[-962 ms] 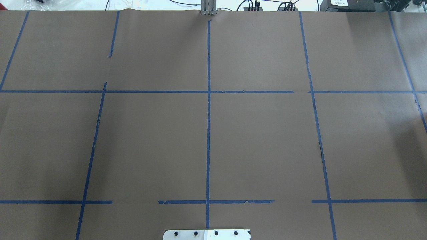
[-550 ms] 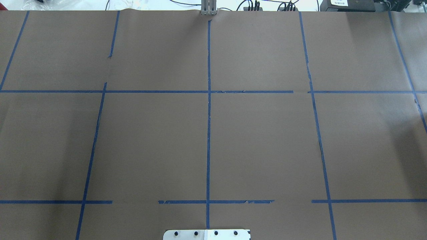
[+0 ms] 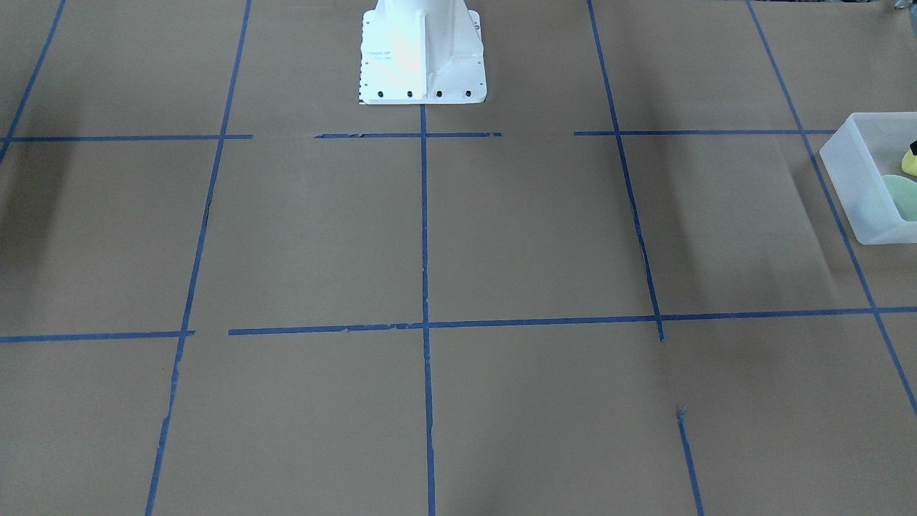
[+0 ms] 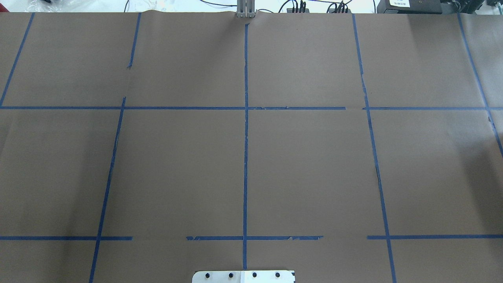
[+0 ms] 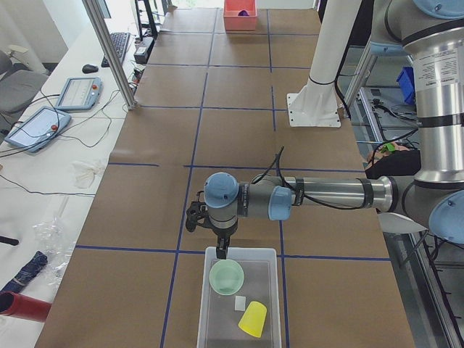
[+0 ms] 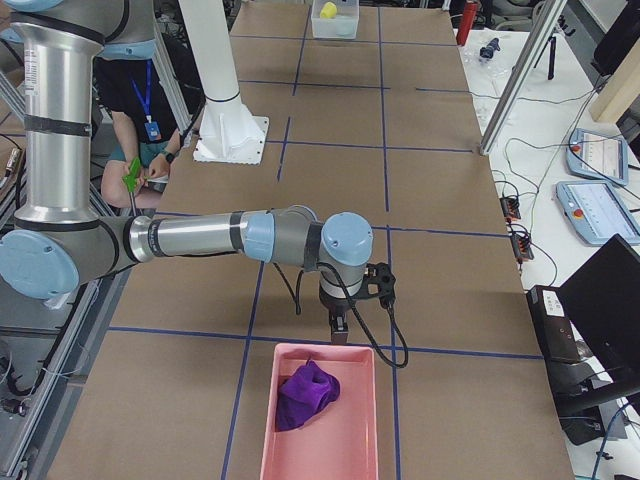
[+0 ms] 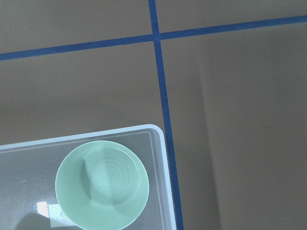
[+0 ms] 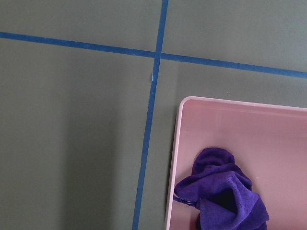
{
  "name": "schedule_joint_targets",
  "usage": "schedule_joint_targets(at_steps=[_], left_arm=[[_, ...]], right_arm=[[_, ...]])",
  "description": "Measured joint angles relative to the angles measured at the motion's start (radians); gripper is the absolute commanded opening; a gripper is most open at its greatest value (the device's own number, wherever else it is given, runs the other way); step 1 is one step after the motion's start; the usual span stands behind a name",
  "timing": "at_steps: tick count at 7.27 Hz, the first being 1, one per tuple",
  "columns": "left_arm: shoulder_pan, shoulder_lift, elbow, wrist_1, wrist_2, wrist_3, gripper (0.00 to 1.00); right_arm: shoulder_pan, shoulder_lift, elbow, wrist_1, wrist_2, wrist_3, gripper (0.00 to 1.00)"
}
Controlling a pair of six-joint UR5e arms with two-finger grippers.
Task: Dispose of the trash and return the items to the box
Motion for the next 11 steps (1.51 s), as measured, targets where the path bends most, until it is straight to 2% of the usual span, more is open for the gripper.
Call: schedule_joint_targets(at_steps=[4, 8, 11], left_arm=[[-0.011, -0.013, -0.028, -0.002, 0.105, -0.003, 1.00], [-0.013, -0.009, -0.036, -0.002, 0.106, -0.006, 1.00], [-0.014, -0.005, -0.043, -0.001, 0.104, -0.006, 1.00]], right_arm=[[-0.010, -0.008, -0.002, 0.001, 0.002, 0.001, 1.00], [-0.033, -0.009, -0.009, 0.003, -0.003, 0.004, 1.00], [-0.058, -0.018, -0.058, 0.105, -0.006, 0.010, 1.00]])
